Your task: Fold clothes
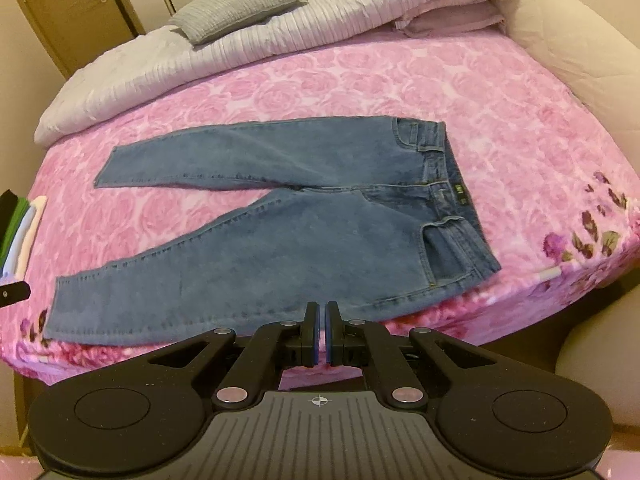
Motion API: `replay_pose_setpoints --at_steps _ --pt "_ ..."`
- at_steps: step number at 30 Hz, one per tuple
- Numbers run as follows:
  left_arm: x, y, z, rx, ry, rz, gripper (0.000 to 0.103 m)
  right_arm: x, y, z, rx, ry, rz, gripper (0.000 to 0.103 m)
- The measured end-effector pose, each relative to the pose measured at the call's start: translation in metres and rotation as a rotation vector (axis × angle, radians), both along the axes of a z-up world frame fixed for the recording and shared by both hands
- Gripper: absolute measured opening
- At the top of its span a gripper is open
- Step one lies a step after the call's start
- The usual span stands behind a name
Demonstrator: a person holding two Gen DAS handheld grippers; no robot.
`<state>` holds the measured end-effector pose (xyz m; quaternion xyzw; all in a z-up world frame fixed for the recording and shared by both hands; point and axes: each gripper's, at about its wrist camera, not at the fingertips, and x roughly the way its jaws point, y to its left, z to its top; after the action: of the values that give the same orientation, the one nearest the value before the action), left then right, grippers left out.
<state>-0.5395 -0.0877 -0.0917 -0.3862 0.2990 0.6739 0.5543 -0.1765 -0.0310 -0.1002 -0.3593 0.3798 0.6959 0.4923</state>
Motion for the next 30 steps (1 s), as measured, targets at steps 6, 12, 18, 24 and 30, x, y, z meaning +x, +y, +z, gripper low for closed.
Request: replay_pose_setpoints --at_steps 6,12,18,24,30 --pt "0.025 -0.037 -0.001 0.023 0.006 0.033 0.029 0.029 -0.022 0.001 0.020 0.004 0.045 0.003" --pt "0.046 -0.068 -0.002 0.029 0.009 0.061 0.029 0.050 -0.039 0.000 0.033 -0.017 0.071 0.003" --pt "0.061 -0.096 0.000 0.020 0.007 0.086 0.029 0.067 -0.054 0.001 0.035 -0.033 0.084 0.003" --pt "0.066 -0.113 0.007 0.013 0.011 0.100 0.030 0.072 -0.065 0.004 0.026 -0.020 0.103 0.003" --pt "0.067 -0.116 0.008 0.005 0.011 0.104 0.030 0.070 -0.074 0.003 0.015 -0.019 0.120 0.003"
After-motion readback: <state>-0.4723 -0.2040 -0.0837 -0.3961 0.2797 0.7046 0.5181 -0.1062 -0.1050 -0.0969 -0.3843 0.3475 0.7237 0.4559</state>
